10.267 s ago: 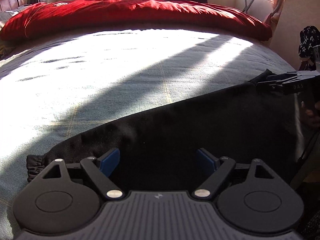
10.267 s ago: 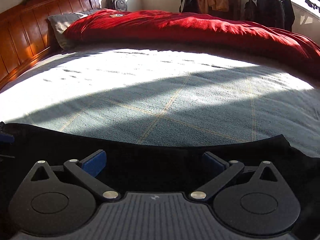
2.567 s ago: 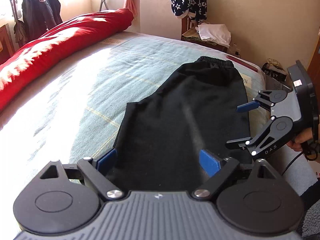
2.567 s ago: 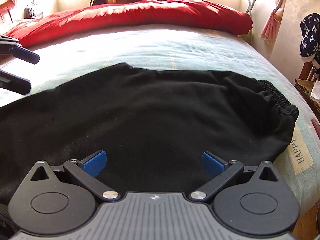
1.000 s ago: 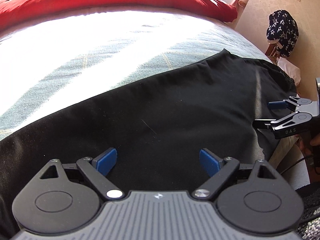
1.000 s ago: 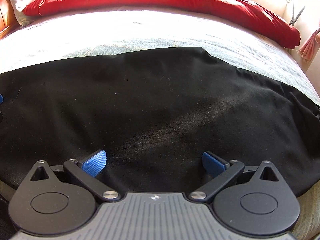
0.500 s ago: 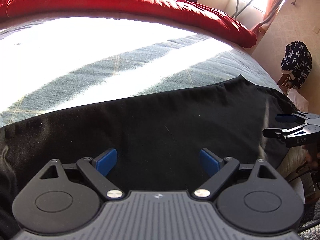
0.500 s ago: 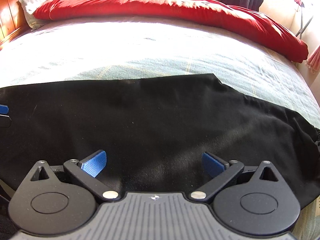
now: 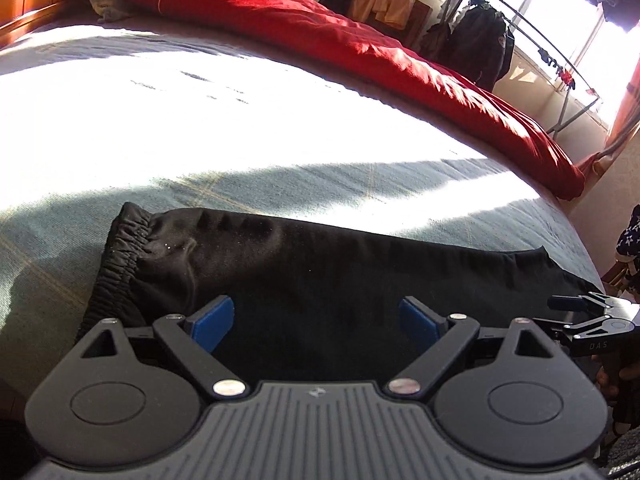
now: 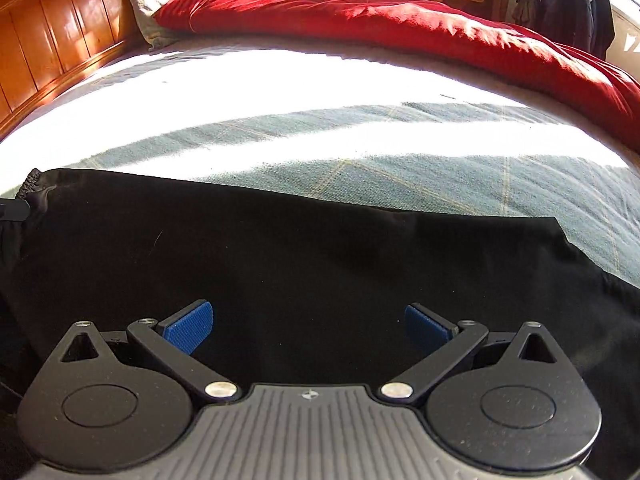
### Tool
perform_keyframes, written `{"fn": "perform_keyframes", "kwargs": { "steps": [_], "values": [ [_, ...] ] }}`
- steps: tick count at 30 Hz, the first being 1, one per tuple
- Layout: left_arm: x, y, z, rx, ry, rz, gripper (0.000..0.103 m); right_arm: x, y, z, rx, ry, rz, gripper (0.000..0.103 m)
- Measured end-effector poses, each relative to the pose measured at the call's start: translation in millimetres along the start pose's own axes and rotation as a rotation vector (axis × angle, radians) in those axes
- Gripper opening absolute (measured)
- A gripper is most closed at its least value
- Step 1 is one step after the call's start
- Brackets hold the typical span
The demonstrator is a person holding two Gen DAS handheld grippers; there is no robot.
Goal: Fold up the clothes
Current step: 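Roll the left tool and reach toward the elastic pant cuff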
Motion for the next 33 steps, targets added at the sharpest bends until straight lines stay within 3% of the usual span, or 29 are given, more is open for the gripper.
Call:
{"fn": "perform_keyframes", "kwargs": {
  "steps": [3,6,11,15,25,30,33],
  "values": [
    [-38,19,-5,0.073,0.119,-0.065,0.09,-7,-5,-11,0.002,0.015,-0.048,0.103],
    [-75,23,-5,0.101,0.264,-0.079,0.09,-11,-8,-21,0.005,0.007,-0.105,0.103],
    [-122,7,9,0.067,0.508,0.025,0.09,-17,-16,-28,-0.016,-0.011,-0.142,0.103],
    [-145,-13,15,0.041,0.624,0.14,0.09,-24,-25,-31,-0.059,0.002,-0.132,0.103],
    [-160,-62,3,-0.107,0.551,0.236,0.09,-53,-40,-43,-0.105,0.04,-0.125,0.103],
    [-148,-66,1,-0.213,0.444,0.307,0.094,-66,-47,-46,-0.123,0.062,-0.125,0.103],
    [-148,-63,9,-0.231,0.439,0.327,0.094,-71,-48,-48,-0.123,0.074,-0.129,0.103]
  ]
}}
Point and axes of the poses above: each gripper's, at about its wrist camera, not at the fingertips, and y roughly against the way its jaws point, x to its right, z to its underside, the point moved 2 cm from there along -y, roughly the way its jaws point, and after that the axes turned 10 degrees about -z, right-handed, at the moved point
